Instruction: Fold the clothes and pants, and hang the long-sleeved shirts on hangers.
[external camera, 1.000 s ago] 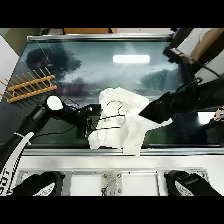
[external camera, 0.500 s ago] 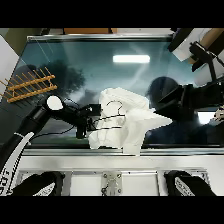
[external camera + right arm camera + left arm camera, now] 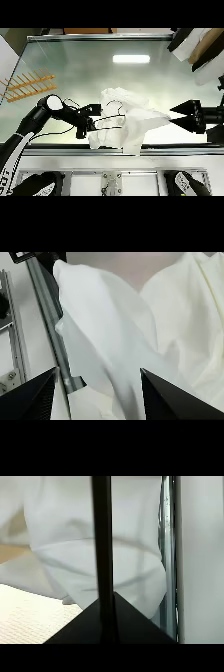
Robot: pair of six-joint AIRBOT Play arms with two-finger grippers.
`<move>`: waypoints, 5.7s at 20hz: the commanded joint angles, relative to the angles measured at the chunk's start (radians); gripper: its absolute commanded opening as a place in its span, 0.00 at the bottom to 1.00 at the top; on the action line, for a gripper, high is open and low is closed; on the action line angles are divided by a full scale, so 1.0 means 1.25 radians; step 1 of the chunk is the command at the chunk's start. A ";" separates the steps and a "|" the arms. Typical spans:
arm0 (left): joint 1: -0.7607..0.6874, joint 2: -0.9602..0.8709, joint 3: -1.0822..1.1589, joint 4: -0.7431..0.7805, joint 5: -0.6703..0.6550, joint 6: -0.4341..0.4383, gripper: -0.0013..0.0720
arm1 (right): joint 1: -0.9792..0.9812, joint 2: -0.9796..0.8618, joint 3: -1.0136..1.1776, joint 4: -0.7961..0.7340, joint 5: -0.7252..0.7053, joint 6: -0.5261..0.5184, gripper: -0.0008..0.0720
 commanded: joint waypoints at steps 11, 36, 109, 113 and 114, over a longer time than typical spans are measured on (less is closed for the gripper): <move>0.001 0.000 0.000 0.001 -0.007 0.000 0.04 | 0.108 -0.201 -0.084 -0.008 -0.038 -0.318 0.80; 0.001 0.000 0.000 0.002 -0.018 0.000 0.03 | 0.250 -0.257 -0.084 0.066 -0.105 -0.332 0.75; -0.122 0.008 0.000 -0.139 0.550 -1.229 0.62 | 0.164 -0.002 -0.074 0.203 -0.285 -0.227 0.03; -0.139 -0.022 0.000 -0.144 0.546 -1.230 0.62 | 0.164 -0.002 -0.074 0.203 -0.285 -0.227 0.03; -0.151 -0.024 0.000 -0.143 0.548 -1.230 0.62 | 0.164 -0.002 -0.075 0.203 -0.285 -0.227 0.03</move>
